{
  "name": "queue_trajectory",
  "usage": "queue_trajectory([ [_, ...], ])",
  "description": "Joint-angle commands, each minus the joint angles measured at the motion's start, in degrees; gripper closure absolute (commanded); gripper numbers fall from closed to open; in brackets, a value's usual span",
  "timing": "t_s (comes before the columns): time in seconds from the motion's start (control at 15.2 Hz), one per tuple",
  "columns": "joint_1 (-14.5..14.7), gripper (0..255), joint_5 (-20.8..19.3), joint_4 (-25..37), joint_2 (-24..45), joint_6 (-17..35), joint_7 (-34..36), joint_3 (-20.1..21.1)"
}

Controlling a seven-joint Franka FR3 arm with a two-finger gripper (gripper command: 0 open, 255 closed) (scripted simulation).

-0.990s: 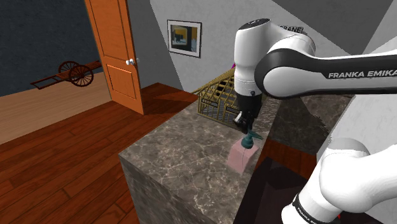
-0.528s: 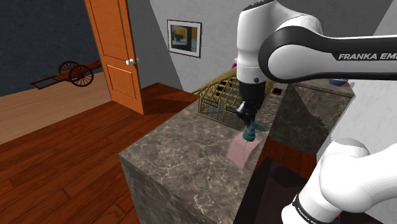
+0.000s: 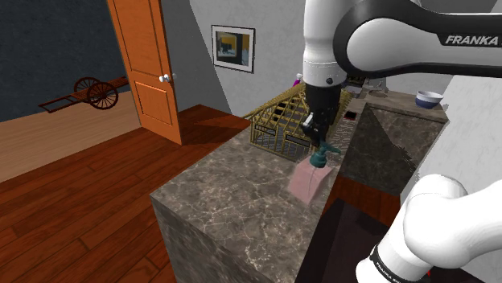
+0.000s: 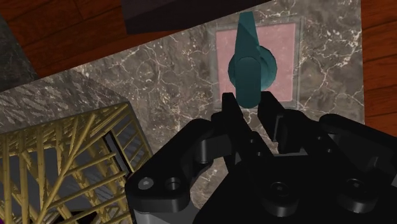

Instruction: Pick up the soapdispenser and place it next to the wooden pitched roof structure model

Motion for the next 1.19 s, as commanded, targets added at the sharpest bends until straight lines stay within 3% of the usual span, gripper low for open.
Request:
queue_trajectory([
  [0.0, -0.2, 255, -0.2, 2.0, 0.4, -1.5, -0.3, -0.2],
  [1.12, -1.3, 255, -1.5, 18.9, 5.4, -13.3, -1.9, -0.5],
])
